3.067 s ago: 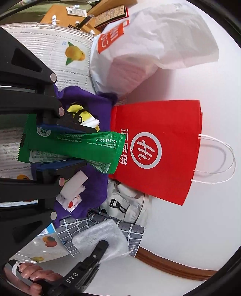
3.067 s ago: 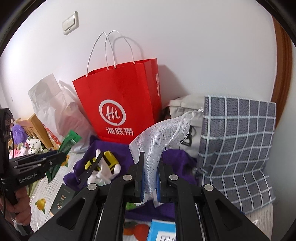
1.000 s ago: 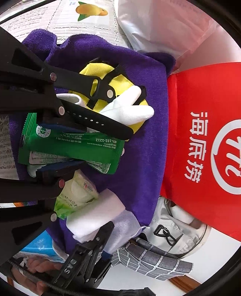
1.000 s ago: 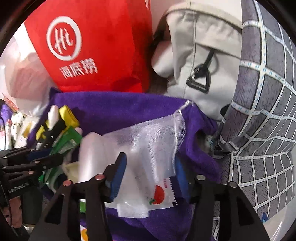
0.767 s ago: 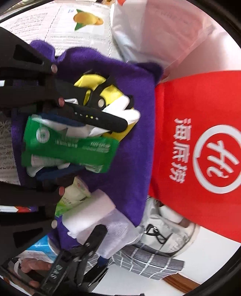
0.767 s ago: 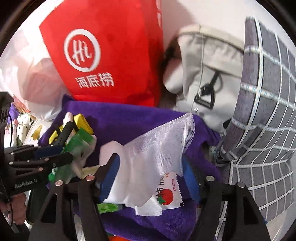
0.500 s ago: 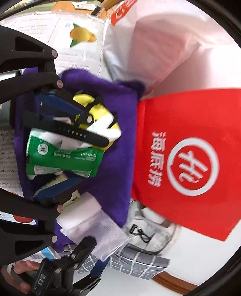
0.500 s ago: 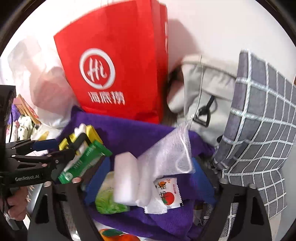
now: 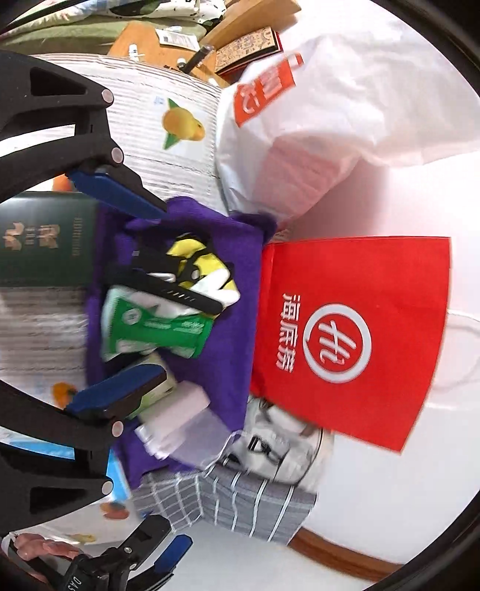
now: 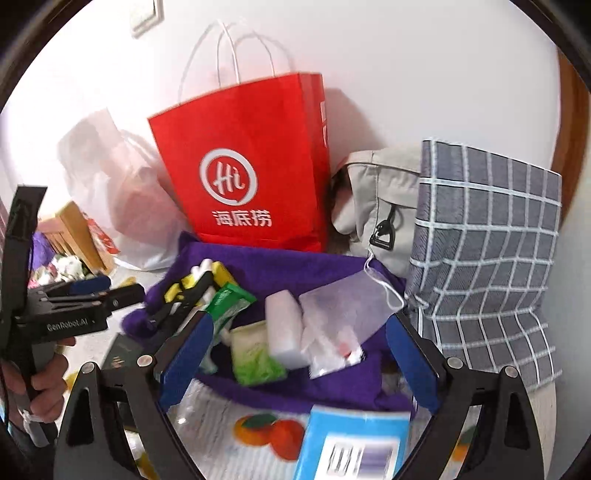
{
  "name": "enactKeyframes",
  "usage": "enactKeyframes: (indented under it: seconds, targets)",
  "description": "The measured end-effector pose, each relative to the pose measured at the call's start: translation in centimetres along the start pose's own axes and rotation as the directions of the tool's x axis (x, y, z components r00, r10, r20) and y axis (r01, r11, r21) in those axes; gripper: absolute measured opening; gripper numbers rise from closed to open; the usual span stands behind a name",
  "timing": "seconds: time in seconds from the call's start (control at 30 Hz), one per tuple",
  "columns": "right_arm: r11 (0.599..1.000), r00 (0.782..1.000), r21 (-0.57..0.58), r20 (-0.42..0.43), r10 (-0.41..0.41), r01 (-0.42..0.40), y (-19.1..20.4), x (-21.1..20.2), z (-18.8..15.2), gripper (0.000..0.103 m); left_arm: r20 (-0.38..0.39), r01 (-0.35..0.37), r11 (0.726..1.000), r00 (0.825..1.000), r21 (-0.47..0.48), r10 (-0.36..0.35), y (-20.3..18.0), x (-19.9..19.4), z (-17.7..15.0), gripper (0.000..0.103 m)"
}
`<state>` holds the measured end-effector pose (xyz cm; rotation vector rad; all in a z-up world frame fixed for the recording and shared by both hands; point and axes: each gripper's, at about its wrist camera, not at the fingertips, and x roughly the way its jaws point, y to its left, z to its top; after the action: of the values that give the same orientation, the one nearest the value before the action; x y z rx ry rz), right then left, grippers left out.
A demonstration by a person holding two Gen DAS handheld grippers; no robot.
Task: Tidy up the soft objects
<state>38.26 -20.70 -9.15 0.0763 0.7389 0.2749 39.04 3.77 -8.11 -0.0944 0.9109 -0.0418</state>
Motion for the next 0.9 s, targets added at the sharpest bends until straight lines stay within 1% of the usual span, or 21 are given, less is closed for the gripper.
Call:
enactKeyframes:
  seconds: [0.13,0.33,0.4,0.5,0.63,0.67,0.77,0.9]
  targets:
    - [1.0,1.0,0.021,0.016,-0.002,0.001,0.5,-3.8,-2.0,0.094,0.028,0.019,1.0,0.999,0.005,-0.019,-0.7,-3.6,-2.4,0.079]
    - [0.998,0.999,0.057,0.035,0.011,-0.013,1.5,-10.0,-6.0,0.094,0.078,-0.001,1.0,0.997,0.027,-0.001,-2.1,-9.4,-6.4,0.081]
    - [0.998,0.999,0.061,0.034,0.0,-0.002,1.8,-11.8,-7.3,0.094,0.091,0.002,0.999,0.996,0.036,-0.005,-2.6,-11.3,-7.9,0.082]
    - [0.998,0.999,0.057,0.032,-0.025,0.023,2.4,-14.1,-9.0,0.094,0.114,0.0,0.999,0.993,0.049,-0.006,-3.3,-14.0,-9.9,0.087]
    - [0.996,0.993,0.02,0.08,-0.091,0.09,3.6,-17.3,-11.1,0.096,0.145,-0.042,0.998,0.989,0.05,0.034,-4.0,-16.8,-12.5,0.088]
    - [0.995,0.991,0.014,0.094,-0.098,0.097,3.9,-18.2,-11.6,0.099,0.15,-0.048,0.997,0.988,0.054,0.039,-4.1,-17.3,-13.0,0.088]
    - [0.995,0.989,0.013,0.114,-0.097,0.096,4.7,-20.2,-13.2,0.101,0.164,-0.07,0.995,0.985,0.078,0.056,-4.8,-18.9,-14.6,0.092]
    - [0.992,0.986,0.019,0.109,-0.129,0.128,5.3,-21.8,-14.8,0.103,0.186,-0.069,0.994,0.981,0.083,0.052,-5.0,-21.0,-16.9,0.094]
